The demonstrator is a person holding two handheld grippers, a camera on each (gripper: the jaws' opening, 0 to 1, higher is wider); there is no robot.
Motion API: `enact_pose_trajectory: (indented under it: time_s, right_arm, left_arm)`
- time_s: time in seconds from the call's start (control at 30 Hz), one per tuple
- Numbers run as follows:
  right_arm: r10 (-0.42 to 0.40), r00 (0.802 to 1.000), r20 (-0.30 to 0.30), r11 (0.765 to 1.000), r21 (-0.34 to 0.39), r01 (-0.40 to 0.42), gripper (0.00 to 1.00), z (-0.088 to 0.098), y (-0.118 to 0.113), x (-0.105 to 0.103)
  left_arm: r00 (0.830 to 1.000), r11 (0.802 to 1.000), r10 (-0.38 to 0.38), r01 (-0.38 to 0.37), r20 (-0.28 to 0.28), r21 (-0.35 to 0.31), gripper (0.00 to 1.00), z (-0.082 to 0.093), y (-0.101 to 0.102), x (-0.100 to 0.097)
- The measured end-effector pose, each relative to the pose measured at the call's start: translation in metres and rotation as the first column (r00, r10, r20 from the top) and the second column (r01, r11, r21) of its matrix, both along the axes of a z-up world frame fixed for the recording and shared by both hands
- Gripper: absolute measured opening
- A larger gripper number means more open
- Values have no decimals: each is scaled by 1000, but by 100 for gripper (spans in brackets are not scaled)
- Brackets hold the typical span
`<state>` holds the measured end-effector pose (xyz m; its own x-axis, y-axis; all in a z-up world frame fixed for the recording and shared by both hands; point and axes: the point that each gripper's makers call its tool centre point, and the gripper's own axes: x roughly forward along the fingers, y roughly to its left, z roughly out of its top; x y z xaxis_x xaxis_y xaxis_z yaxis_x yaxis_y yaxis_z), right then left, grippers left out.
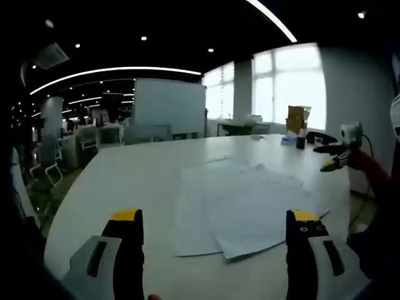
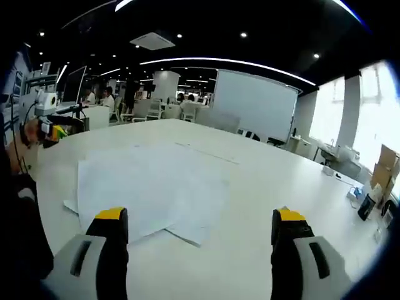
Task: Organize the stack of printing papers by aligning and flattening the scattered papers on the table
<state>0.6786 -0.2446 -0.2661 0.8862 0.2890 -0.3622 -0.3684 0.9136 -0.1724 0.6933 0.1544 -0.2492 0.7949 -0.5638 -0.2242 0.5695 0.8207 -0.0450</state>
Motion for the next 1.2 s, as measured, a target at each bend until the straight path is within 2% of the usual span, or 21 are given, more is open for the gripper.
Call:
enact_pose_trajectory:
  time_s: [1.2]
  right_arm:
    - [14, 1000, 19, 1000, 14, -14, 90, 4, 8, 6]
  left_arm:
    - [1000, 1000, 5, -5, 23, -7, 97, 3, 2, -7]
